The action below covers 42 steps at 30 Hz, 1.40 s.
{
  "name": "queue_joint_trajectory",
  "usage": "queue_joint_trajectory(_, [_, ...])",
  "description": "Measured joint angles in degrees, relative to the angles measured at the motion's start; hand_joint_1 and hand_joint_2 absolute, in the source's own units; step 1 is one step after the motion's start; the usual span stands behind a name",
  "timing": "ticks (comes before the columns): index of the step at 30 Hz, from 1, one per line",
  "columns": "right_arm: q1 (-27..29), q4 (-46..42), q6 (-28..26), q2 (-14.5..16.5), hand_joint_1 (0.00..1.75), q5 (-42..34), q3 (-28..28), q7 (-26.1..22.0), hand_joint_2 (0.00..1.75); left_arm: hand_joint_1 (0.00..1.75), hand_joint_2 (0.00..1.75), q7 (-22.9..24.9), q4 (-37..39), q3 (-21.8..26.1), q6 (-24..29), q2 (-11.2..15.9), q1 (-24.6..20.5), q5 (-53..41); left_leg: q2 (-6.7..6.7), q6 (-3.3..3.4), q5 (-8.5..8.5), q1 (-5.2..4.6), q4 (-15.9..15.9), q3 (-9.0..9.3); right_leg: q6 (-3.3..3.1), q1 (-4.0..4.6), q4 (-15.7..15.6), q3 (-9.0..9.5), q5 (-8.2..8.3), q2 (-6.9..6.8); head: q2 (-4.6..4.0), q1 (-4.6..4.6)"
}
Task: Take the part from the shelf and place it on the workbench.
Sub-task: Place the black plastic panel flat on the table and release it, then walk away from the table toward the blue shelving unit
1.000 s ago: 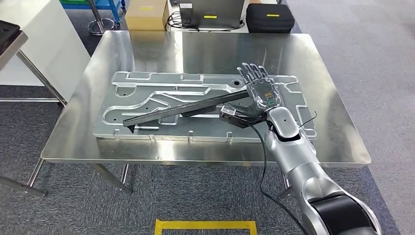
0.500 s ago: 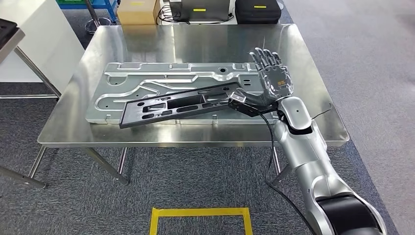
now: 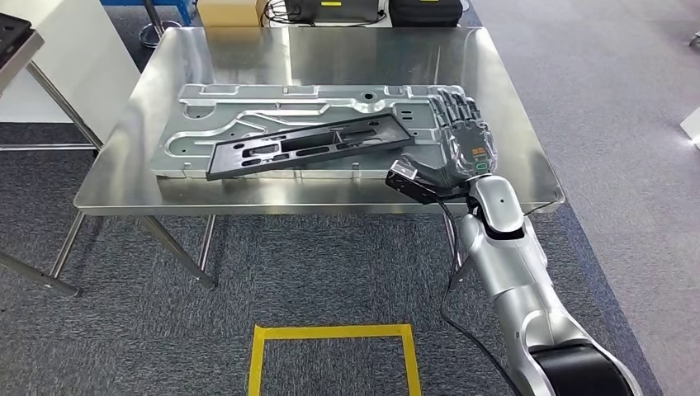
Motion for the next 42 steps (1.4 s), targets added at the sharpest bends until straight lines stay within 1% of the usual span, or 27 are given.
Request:
queue_joint_trajectory(2, [1.39,-1.61,-0.26,0.08,0.00,-0.94,-1.37,0.15,0.00,0.00,0.00,-0.02,-0.02,0.00,-0.13,0.01,-0.11,-0.02,-0.20,-0.89,0.77,0.04,0.44,-0.55,-1.05,0.13,-3.70,2.12,-1.10,0.24,0.00,-0.01])
queue_joint_trajectory(4, [2.97,-2.95,-0.33,0.09,0.00,-2.07,-2.83,-0.06,0.00,0.00,0.00,-0.05,-0.02,0.02,-0.21,-0.01,-0.07,-0.01,-0.32,-1.79,1.28,0.30,0.34,-0.77,-2.40,0.30,-3.70,1.53,-0.49,0.09,0.00,0.00])
queue_joint_trajectory(5, [3.48,-3.49,-0.28,0.04,0.00,-2.40,-3.40,-0.24,0.00,0.00,0.00,-0.06,-0.02,0.03,-0.22,-0.01,0.01,0.00,-0.50,-2.06,0.39,0.42,0.90,-1.11,-2.94,0.33,-3.71,1.10,0.09,0.08,0.00,0.00])
queue_joint_trajectory(7, [4.35,-4.66,-0.15,-0.17,0.00,-2.64,-4.38,-0.44,0.00,0.00,0.00,-0.09,-0.02,0.06,-0.22,-0.01,0.16,0.00,-1.06,-2.09,-4.73,0.59,5.36,-2.48,-3.74,0.34,-3.80,-0.22,1.46,0.19,0.00,-0.01])
queue_joint_trajectory(9, [7.29,-7.16,-0.13,-0.37,0.00,-3.15,-6.46,-0.54,0.00,0.00,0.00,-0.12,-0.02,0.07,-0.21,-0.08,0.18,0.06,-1.56,-1.85,-10.32,0.56,12.85,-3.62,-4.08,0.73,-3.76,-1.77,2.70,0.29,0.00,-0.01])
queue_joint_trajectory(10, [9.95,-8.93,-0.17,-0.38,0.00,-3.78,-8.08,-0.65,0.00,0.00,0.00,-0.12,-0.02,0.08,-0.19,-0.12,0.15,0.13,-1.68,-1.70,-11.26,0.54,15.80,-3.50,-4.16,1.01,-3.73,-2.46,3.24,0.14,0.00,-0.01])
queue_joint_trajectory(11, [13.15,-11.00,-0.28,-0.28,0.00,-4.88,-10.12,-1.00,0.00,0.00,0.00,-0.07,-0.02,0.11,-0.14,-0.15,0.14,0.24,-1.73,-1.49,-10.71,0.48,17.10,-2.63,-4.21,1.32,-3.69,-3.11,3.71,-0.16,0.00,-0.01])
queue_joint_trajectory(12, [16.61,-13.18,-0.39,-0.06,0.00,-6.63,-12.64,-1.71,0.00,0.00,0.00,0.11,-0.02,0.16,-0.05,-0.16,0.17,0.39,-1.75,-1.14,-9.25,0.32,16.47,-0.87,-4.24,1.60,-3.63,-3.76,4.18,-0.53,0.00,-0.01])
queue_joint_trajectory(13, [19.91,-15.03,-0.47,0.23,0.00,-8.56,-14.94,-2.64,0.00,0.00,0.00,0.37,-0.02,0.22,0.04,-0.16,0.22,0.51,-1.76,-0.66,-7.80,0.10,14.04,1.68,-4.24,1.85,-3.59,-4.35,4.62,-0.88,0.00,-0.01])
queue_joint_trajectory(14, [22.95,-16.88,-0.52,0.57,0.00,-10.93,-17.55,-3.85,0.00,0.00,0.00,0.83,-0.02,0.35,0.16,-0.15,0.23,0.61,-1.70,-0.01,-7.50,-0.19,10.04,4.82,-4.15,2.06,-3.52,-4.85,5.06,-1.19,0.00,-0.01])
queue_joint_trajectory(16, [28.06,-19.51,-0.93,0.93,0.00,-14.89,-22.02,-6.30,0.00,0.00,0.00,1.79,-0.02,0.63,0.34,-0.16,0.08,0.60,-1.71,0.79,-9.04,-0.72,2.13,10.00,-3.72,2.15,-3.47,-5.37,5.88,-1.81,0.00,-0.01])
queue_joint_trajectory(18, [32.99,-21.19,-2.00,1.05,0.00,-16.97,-25.59,-8.54,0.00,0.00,0.00,2.47,-0.02,0.84,0.45,-0.25,-0.15,0.39,-2.23,1.19,-10.01,-1.05,-1.27,11.47,-2.98,1.94,-3.75,-5.36,6.79,-2.58,-0.01,-0.01])
queue_joint_trajectory(20, [36.95,-22.22,-2.85,1.76,0.00,-17.51,-28.14,-9.92,0.00,0.00,0.00,2.76,-0.02,0.99,0.48,-0.45,-0.13,0.25,-2.61,1.81,-8.86,-0.87,-1.86,10.84,-2.28,1.71,-3.43,-5.59,6.06,-2.63,-0.01,-0.01])
queue_joint_trajectory(22, [38.90,-23.17,-2.78,3.68,0.00,-17.88,-30.20,-10.29,0.00,0.00,0.00,2.89,-0.02,1.11,0.54,-0.59,-0.04,0.21,-2.44,2.43,-7.29,-0.59,-2.21,9.71,-1.81,1.54,0.43,-6.86,1.07,-1.93,0.00,-0.01])
queue_joint_trajectory(24, [40.08,-24.01,-0.53,6.32,0.00,-20.22,-32.31,-10.54,0.00,0.00,0.00,2.99,-0.02,1.14,0.75,-0.62,-0.18,-0.06,-2.19,2.73,-5.92,-0.62,-2.10,8.05,-1.32,1.39,7.67,-8.41,-4.43,-1.57,0.00,-0.01])
queue_joint_trajectory(25, [40.69,-24.15,1.65,7.70,0.00,-22.65,-33.48,-10.95,0.00,0.00,0.00,3.05,-0.02,1.14,0.89,-0.66,-0.27,-0.26,-2.10,2.66,-5.31,-0.61,-1.99,7.16,-1.05,1.28,10.75,-8.68,-5.22,-1.54,-0.01,-0.01])
queue_joint_trajectory(27, [41.70,-23.04,6.90,10.79,0.00,-29.62,-36.72,-12.82,0.00,0.00,0.00,3.16,-0.02,1.14,1.11,-0.73,-0.24,-0.56,-1.85,2.35,-4.32,-0.50,-1.47,5.32,-0.56,0.94,12.18,-7.03,-2.81,-1.59,-0.01,-0.01])
queue_joint_trajectory(28, [41.86,-21.22,8.91,12.33,0.00,-32.90,-38.72,-14.25,0.00,0.00,0.00,3.16,-0.02,1.15,1.19,-0.75,-0.17,-0.62,-1.71,2.08,-3.94,-0.42,-1.02,4.36,-0.37,0.72,9.90,-4.75,-0.96,-1.81,-0.01,-0.01])
queue_joint_trajectory(29, [41.63,-18.39,10.17,13.69,0.00,-35.29,-40.82,-15.79,0.00,0.00,0.00,3.10,-0.02,1.15,1.25,-0.77,-0.12,-0.70,-1.51,1.75,-3.64,-0.36,-0.51,3.51,-0.25,0.52,6.17,-1.86,-0.23,-2.31,-0.01,-0.01])
queue_joint_trajectory(31, [40.20,-9.72,10.30,15.39,0.00,-36.46,-44.68,-17.92,0.00,0.00,0.00,2.79,-0.03,1.16,1.45,-0.77,-0.15,-0.94,-0.91,0.97,-3.12,-0.43,0.47,2.34,-0.79,0.73,-1.63,3.25,-1.23,-3.16,0.00,-0.03])
queue_joint_trajectory(32, [39.26,-4.21,9.76,15.74,0.00,-35.84,-46.36,-17.95,0.00,0.00,0.00,2.59,-0.04,1.15,1.61,-0.77,-0.21,-1.10,-0.57,0.55,-2.81,-0.49,0.67,2.11,-1.36,0.99,-3.77,4.35,-2.14,-3.30,0.00,-0.04])
queue_joint_trajectory(35, [37.80,12.58,9.19,15.76,0.00,-33.69,-50.41,-14.14,0.00,0.00,0.00,2.20,-0.04,1.13,2.05,-0.73,-0.31,-1.83,-0.19,-0.64,-2.62,-0.29,1.03,1.62,-3.34,1.33,-4.75,3.82,-1.46,-2.94,0.00,-0.06])
queue_joint_trajectory(37, [37.78,20.71,10.14,15.62,0.00,-32.40,-51.97,-10.02,0.00,0.00,0.00,2.21,-0.04,1.05,2.12,-0.69,-0.18,-2.46,-1.11,-1.15,-6.67,-0.06,4.17,0.45,-4.48,1.30,-4.87,2.53,-0.19,-2.87,0.00,-0.06])
queue_joint_trajectory(39, [37.59,26.68,11.39,15.34,0.00,-30.48,-52.35,-5.04,0.00,0.00,0.00,2.52,-0.04,0.96,2.07,-0.66,-0.12,-3.05,-2.08,-1.36,-12.57,-0.02,10.92,-1.07,-5.04,1.59,-4.77,0.86,1.11,-2.62,-0.01,-0.05])
queue_joint_trajectory(40, [37.50,29.17,12.08,15.14,0.00,-29.52,-52.35,-2.46,0.00,0.00,0.00,2.67,-0.04,0.91,2.05,-0.65,-0.15,-3.25,-2.29,-1.35,-14.12,-0.04,14.13,-1.41,-5.12,1.79,-4.69,-0.01,1.75,-2.50,-0.01,-0.05])
queue_joint_trajectory(41, [37.46,31.51,12.80,14.92,0.00,-28.50,-52.34,0.24,0.00,0.00,0.00,2.83,-0.04,0.82,2.02,-0.66,-0.23,-3.42,-2.42,-1.24,-14.26,-0.07,16.07,-1.10,-5.17,2.00,-4.56,-0.92,2.36,-2.46,-0.01,-0.05])
queue_joint_trajectory(42, [37.42,33.47,13.49,14.77,0.00,-27.43,-52.29,2.95,0.00,0.00,0.00,2.96,-0.04,0.72,1.97,-0.67,-0.30,-3.56,-2.47,-1.03,-13.13,-0.11,16.12,0.10,-5.19,2.20,-4.42,-1.82,2.94,-2.45,-0.01,-0.05])
